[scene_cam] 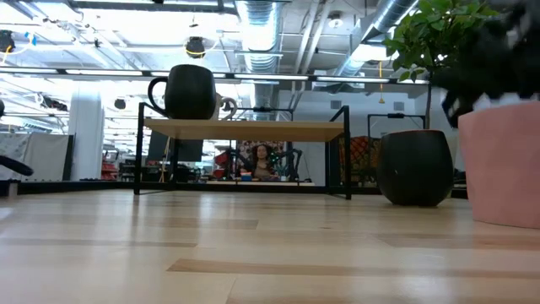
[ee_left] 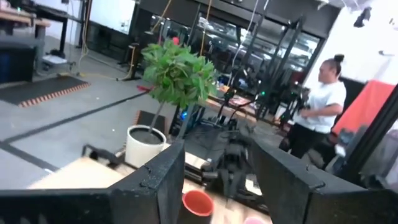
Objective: Place coffee mugs
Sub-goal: Put the black and orange cup on the shelf
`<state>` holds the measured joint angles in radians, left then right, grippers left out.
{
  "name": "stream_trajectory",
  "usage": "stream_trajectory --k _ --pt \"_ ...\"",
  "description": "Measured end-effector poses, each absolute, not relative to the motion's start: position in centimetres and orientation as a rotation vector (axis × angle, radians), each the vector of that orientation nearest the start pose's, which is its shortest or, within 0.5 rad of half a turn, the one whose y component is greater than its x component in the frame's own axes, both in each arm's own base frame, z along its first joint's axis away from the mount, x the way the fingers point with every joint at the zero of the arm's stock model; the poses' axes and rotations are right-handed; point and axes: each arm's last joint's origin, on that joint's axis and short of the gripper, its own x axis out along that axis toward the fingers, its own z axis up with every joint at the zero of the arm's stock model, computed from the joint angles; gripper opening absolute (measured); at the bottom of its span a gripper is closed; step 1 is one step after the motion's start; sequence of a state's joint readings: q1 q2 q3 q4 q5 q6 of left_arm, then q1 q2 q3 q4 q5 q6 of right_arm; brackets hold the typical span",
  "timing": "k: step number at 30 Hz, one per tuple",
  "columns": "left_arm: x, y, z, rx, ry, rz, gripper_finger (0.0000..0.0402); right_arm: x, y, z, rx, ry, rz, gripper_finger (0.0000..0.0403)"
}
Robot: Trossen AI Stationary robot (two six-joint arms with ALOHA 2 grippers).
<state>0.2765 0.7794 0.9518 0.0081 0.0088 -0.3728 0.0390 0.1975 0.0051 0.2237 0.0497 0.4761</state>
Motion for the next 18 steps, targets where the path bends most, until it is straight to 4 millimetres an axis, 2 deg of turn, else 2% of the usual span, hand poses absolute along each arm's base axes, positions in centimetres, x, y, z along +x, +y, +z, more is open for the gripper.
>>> stream_trajectory --k 4,7,10,14,18 --pt "15.0 3.8 39.1 -0.393 -0.220 0.268 0.0171 10.4 0.2 20.4 0.649 -0.328 0.082 0.0054" --pt "15.1 3.7 38.7 -0.400 -0.217 0.293 0.0171 9.4 -0.1 22.8 0.626 -0.582 0.067 0.0054" --pt "15.0 3.6 38.8 -0.393 -0.228 0.292 0.0171 8.6 -0.4 24.2 0.598 -0.764 -0.003 0.0054" --pt "15.0 3.6 39.2 -0.389 -0.263 0.277 0.0171 9.4 -0.3 26.6 0.617 -0.783 -0.007 0.0054" --pt "14.6 3.5 39.5 -0.383 -0.290 0.254 0.0171 12.0 0.1 29.1 0.606 -0.703 -0.008 0.0054"
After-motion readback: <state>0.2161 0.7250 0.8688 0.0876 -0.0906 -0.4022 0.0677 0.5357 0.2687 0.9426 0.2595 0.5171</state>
